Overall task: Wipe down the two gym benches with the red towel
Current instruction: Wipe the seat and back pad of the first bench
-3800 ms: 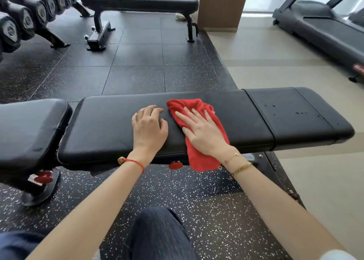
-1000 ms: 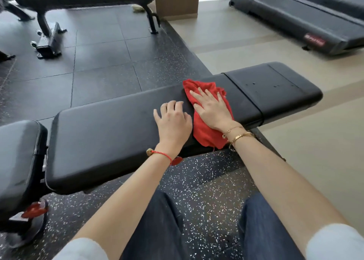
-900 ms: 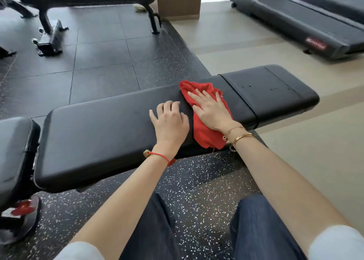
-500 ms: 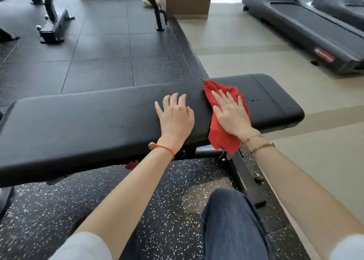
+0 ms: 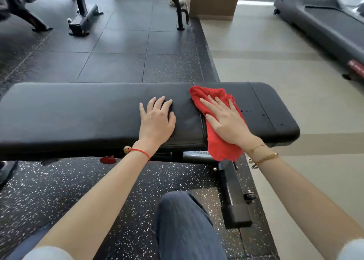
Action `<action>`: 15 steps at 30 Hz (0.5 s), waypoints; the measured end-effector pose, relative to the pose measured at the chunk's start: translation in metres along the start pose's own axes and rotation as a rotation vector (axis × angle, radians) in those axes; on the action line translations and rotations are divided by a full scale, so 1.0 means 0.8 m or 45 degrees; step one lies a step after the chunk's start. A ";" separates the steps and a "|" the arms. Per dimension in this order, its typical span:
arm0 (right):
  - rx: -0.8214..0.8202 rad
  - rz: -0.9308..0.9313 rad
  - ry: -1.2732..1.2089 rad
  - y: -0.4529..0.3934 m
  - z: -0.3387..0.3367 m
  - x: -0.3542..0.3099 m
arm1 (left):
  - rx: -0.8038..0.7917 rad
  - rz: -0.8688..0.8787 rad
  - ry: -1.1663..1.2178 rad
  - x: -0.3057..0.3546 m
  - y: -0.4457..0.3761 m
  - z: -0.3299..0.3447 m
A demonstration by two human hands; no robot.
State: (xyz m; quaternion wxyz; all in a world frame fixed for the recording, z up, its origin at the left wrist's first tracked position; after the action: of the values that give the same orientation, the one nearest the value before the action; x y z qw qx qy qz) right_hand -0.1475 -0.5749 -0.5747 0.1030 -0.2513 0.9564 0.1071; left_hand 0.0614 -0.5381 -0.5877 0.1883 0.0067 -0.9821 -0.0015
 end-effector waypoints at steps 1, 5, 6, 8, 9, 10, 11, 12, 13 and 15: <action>-0.005 0.056 -0.001 -0.001 -0.003 0.015 | 0.002 0.003 -0.005 -0.001 0.001 0.000; -0.041 0.283 0.027 -0.041 -0.027 0.064 | 0.075 -0.015 0.012 0.002 0.001 -0.002; -0.056 0.295 0.037 -0.057 -0.030 0.063 | 0.093 -0.020 0.014 0.004 0.002 -0.002; -0.085 0.258 0.054 -0.082 -0.030 0.046 | 0.118 -0.025 0.012 0.007 0.001 -0.004; -0.092 0.215 0.060 -0.090 -0.029 0.033 | 0.124 -0.028 0.008 0.007 0.001 -0.004; -0.090 0.163 0.067 -0.093 -0.026 0.021 | 0.129 -0.031 0.004 0.007 0.002 -0.005; -0.083 0.112 0.075 -0.092 -0.023 0.011 | 0.136 -0.033 0.002 0.006 0.002 -0.005; -0.072 0.063 0.085 -0.087 -0.020 0.003 | 0.143 -0.033 0.007 0.005 0.002 -0.005; -0.060 0.018 0.096 -0.077 -0.016 -0.002 | 0.148 -0.031 0.014 0.005 0.002 -0.005; -0.024 -0.062 0.109 -0.048 -0.008 -0.007 | 0.144 -0.032 0.017 0.005 0.003 -0.004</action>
State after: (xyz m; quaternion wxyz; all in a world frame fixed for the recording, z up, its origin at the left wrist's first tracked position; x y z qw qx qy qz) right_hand -0.1246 -0.6069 -0.5731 0.0623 -0.2798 0.9525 0.1026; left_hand 0.0586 -0.5358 -0.5832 0.1939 0.0295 -0.9792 0.0518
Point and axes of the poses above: each hand's wrist, its own y-axis away from the middle knuckle, its own z-axis out of the palm, x = y × z, the point moved 4 cm from there along -y, towards the middle knuckle, and after that the axes turned 15 degrees about -x, right-handed, at the moved point
